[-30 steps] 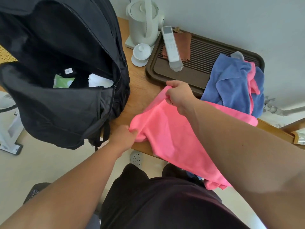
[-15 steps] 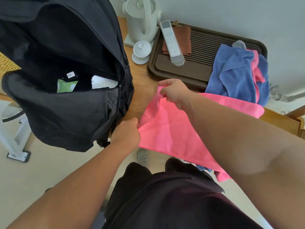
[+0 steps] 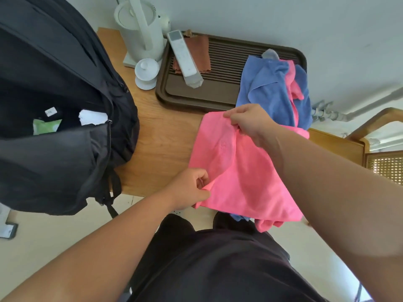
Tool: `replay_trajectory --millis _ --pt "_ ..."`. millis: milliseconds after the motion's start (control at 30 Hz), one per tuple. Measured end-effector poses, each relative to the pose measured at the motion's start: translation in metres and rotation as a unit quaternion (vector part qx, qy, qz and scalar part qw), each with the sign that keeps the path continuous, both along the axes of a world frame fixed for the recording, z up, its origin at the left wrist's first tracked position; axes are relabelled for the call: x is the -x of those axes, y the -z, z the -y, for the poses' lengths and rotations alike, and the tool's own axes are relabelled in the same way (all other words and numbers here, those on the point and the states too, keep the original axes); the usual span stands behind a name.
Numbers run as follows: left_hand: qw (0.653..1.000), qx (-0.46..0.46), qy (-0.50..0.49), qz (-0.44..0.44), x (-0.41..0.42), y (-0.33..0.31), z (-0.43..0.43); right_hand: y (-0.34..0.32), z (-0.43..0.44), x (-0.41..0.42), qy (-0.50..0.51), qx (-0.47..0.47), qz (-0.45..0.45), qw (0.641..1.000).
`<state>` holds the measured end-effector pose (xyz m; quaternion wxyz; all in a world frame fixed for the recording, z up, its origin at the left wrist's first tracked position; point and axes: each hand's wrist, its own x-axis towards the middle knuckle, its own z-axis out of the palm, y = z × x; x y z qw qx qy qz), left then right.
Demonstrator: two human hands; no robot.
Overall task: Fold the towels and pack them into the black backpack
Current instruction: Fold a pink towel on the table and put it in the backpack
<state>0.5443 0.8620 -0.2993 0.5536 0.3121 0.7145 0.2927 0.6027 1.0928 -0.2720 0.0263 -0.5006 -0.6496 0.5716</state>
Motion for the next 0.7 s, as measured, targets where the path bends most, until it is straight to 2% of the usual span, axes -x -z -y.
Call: replay_trajectory --millis 133,233,333,433,500,567,633,700 --pt "0.999 0.003 0.035 0.002 -0.034 0.001 -0.028 -0.002 -0.019 -0.028 -0.012 -0.056 0.008 0.998" --pt "0.999 0.008 0.039 -0.026 -0.057 0.008 -0.046 0.011 -0.036 -0.049 -0.043 -0.155 0.063 0.985" --pt "0.999 0.031 0.028 0.002 -0.078 0.016 -0.059 0.02 -0.048 -0.066 -0.14 -0.272 0.175 0.936" --pt "0.996 0.071 0.041 0.034 -0.09 0.022 -0.061 0.022 -0.043 -0.075 -0.248 -0.319 0.266 0.875" --pt "0.997 0.079 0.013 -0.002 -0.089 0.029 -0.059 0.023 -0.034 -0.079 -0.294 -0.389 0.286 0.825" --pt "0.993 0.075 -0.05 -0.079 -0.079 0.036 -0.054 0.023 -0.023 -0.078 -0.324 -0.475 0.26 0.776" --pt "0.977 0.085 -0.086 -0.174 -0.065 0.041 -0.044 0.026 -0.013 -0.069 -0.36 -0.504 0.233 0.749" --pt "0.959 0.112 -0.106 -0.24 -0.051 0.044 -0.032 0.028 -0.002 -0.056 -0.402 -0.495 0.218 0.739"
